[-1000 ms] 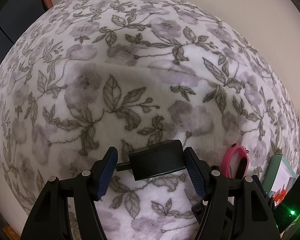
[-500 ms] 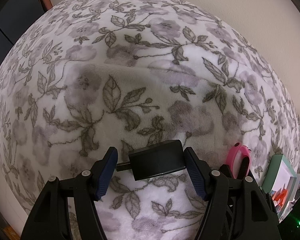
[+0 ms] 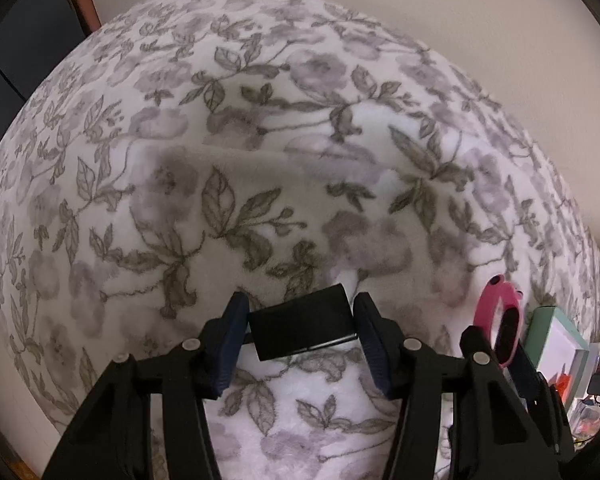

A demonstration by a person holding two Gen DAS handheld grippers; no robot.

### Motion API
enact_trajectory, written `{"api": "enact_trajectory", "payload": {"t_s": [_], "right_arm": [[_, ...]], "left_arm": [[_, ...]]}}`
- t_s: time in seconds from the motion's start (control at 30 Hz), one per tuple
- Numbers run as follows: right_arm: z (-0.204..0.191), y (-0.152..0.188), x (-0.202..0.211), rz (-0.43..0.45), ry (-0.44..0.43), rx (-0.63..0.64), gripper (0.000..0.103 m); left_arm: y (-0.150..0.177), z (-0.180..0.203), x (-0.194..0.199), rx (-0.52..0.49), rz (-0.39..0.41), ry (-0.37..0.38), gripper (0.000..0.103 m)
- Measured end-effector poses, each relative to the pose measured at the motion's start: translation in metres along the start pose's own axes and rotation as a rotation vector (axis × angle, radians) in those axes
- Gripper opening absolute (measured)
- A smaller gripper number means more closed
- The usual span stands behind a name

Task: Organize rigid objects
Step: 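Grasp the black charger with the left tool while the right tool grasps the pink watch band, then carry the black charger and pink watch band into the tray and open both tools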

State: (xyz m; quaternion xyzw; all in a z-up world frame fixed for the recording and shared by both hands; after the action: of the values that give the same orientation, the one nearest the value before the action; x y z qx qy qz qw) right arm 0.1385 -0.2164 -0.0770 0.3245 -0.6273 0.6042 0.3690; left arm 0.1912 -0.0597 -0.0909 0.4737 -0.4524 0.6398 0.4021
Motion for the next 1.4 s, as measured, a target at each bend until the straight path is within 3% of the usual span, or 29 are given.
{"api": "enact_trajectory", "payload": {"t_s": [0.53,0.83,1.17,1.4], "right_arm": [[0.028,-0.015,0.059,0.104,0.011,-0.051,0.051],[0.079,-0.002,0.087,0.114,0.036,-0.164,0.051],[0.157,0.038,0.13,0.087,0.154,-0.29,0.051],[0.192,0.094,0.121,-0.037,0.175,-0.37,0.051]], "left_arm": [[0.002,0.022,0.048,-0.045,0.064,0.11,0.056],[0.015,0.05,0.083,-0.094,0.109,0.208,0.056],[0.068,0.119,0.112,-0.288,0.131,0.305,0.056],[0.133,0.164,0.096,-0.438,0.022,0.356,0.056]]}}
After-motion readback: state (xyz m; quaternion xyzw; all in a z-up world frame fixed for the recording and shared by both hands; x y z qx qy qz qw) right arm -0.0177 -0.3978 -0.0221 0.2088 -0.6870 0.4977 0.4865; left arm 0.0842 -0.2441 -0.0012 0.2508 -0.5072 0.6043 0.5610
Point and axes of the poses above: each gripper's, at about its wrist camera, not at the fingertips, and x roughly against the way its jaws point, z to its right, y to its underside, the point moved 4 cm from there along -x, roughly the way its jaws point, and after that the axes turned 13 degrees about x, right-handed, at the moved point
